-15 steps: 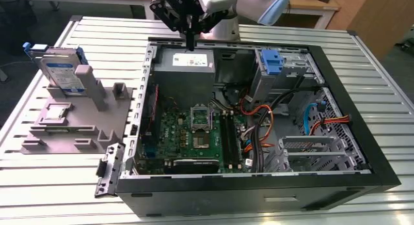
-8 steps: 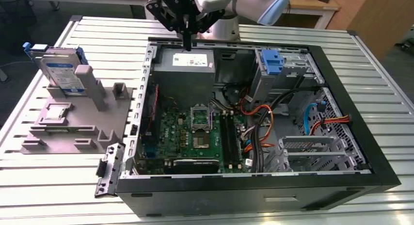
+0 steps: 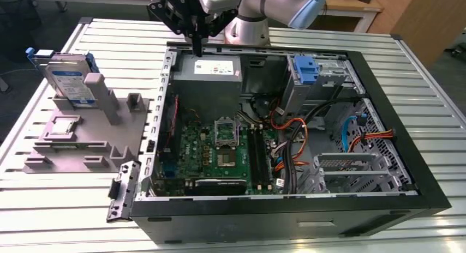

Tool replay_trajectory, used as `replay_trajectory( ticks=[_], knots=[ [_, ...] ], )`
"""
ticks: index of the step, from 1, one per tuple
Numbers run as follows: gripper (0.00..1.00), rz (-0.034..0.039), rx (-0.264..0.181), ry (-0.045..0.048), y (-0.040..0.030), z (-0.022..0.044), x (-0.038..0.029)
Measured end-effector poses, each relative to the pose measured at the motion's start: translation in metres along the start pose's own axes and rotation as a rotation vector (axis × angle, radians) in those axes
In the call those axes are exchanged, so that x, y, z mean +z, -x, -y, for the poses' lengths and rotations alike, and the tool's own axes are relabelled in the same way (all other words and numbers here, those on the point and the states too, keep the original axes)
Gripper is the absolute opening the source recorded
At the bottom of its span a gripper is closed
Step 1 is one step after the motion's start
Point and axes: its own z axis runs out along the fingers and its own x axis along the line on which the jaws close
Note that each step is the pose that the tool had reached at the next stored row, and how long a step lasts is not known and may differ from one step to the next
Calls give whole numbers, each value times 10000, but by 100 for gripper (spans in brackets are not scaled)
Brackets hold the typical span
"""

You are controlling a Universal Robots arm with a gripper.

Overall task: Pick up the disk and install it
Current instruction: 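Reach for the disk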

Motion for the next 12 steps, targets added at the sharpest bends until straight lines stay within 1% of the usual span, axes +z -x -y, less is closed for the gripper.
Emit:
replay_trajectory(
  ticks=[7,9,11,12],
  knots=[
    [10,0,1,-1,-3,0,0],
    [10,1,1,0,-15,-40,2],
    [10,0,-1,0,-62,-69,2],
    [10,0,0,-1,-105,-80,2]
  ],
)
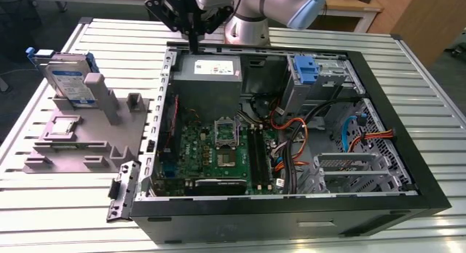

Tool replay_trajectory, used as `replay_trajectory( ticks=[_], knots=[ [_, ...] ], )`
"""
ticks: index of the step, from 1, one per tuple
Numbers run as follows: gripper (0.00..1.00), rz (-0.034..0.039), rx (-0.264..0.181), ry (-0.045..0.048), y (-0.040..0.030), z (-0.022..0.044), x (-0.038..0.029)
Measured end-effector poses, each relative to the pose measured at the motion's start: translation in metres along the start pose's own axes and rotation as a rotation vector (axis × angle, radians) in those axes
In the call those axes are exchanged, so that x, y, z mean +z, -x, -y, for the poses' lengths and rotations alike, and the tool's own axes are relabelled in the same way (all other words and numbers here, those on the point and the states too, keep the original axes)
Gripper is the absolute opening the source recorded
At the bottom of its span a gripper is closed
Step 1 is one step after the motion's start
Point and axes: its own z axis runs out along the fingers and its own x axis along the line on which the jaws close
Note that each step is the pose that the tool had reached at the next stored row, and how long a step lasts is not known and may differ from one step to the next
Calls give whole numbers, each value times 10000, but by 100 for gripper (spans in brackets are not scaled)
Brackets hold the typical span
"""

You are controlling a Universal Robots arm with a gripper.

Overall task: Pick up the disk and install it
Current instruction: 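Reach for the disk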

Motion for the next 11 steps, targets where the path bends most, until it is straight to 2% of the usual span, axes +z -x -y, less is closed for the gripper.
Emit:
replay_trajectory(
  ticks=[2,6,11],
  knots=[
    [10,0,0,0,-86,-9,0],
    [10,-1,1,-1,-175,-29,1],
    [10,-14,1,-2,-353,-58,3]
  ],
)
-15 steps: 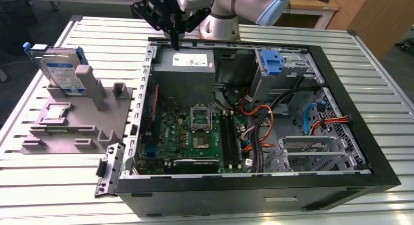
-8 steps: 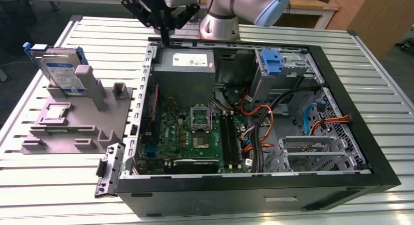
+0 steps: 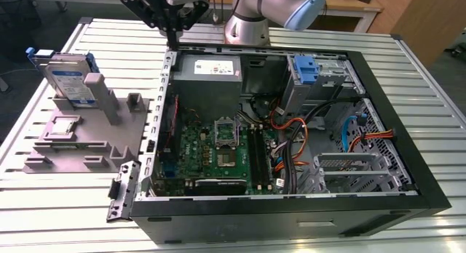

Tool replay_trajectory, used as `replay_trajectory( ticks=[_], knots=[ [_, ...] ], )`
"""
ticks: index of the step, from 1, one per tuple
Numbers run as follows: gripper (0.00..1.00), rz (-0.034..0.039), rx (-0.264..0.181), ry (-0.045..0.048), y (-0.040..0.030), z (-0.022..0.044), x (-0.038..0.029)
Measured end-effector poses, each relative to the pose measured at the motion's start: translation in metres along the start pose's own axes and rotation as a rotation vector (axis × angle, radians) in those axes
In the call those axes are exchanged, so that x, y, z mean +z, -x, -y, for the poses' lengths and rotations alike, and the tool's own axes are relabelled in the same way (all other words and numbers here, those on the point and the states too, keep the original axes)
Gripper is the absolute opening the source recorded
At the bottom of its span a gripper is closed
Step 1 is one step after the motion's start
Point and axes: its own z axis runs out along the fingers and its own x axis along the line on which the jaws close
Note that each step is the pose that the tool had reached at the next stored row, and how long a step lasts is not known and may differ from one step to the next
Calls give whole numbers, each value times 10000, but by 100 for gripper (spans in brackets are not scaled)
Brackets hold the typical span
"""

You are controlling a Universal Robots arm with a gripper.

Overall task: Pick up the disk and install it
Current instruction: 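Reach for the disk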

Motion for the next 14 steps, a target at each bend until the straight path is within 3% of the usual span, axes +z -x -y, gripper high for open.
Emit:
replay_trajectory(
  ticks=[4,14],
  knots=[
    [10,-9,1,0,-135,-5,1],
    [10,-10,0,0,-331,-25,2]
  ],
)
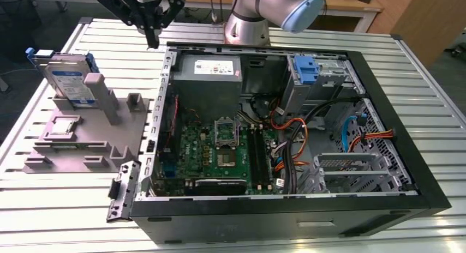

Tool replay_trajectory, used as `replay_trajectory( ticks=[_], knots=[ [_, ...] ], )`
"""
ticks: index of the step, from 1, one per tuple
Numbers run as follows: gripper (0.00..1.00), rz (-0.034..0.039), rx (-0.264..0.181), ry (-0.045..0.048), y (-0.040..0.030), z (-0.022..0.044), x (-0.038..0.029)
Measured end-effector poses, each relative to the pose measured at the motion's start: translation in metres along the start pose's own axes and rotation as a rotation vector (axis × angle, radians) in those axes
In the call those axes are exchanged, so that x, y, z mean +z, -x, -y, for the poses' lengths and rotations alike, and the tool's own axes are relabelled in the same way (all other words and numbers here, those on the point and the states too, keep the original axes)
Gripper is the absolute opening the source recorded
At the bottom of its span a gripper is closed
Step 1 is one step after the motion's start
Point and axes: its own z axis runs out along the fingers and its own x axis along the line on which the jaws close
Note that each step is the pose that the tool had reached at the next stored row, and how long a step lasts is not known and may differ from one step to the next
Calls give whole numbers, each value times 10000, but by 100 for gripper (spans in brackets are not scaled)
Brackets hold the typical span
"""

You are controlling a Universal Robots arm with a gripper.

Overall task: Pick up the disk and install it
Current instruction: 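Reach for the disk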

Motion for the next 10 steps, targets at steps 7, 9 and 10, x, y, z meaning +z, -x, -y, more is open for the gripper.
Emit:
replay_trajectory(
  ticks=[7,9,10],
  knots=[
    [10,-1,0,-1,-14,-10,0],
    [10,-1,1,-1,-17,-11,0],
    [10,-1,1,-1,-20,-11,0]
  ],
)
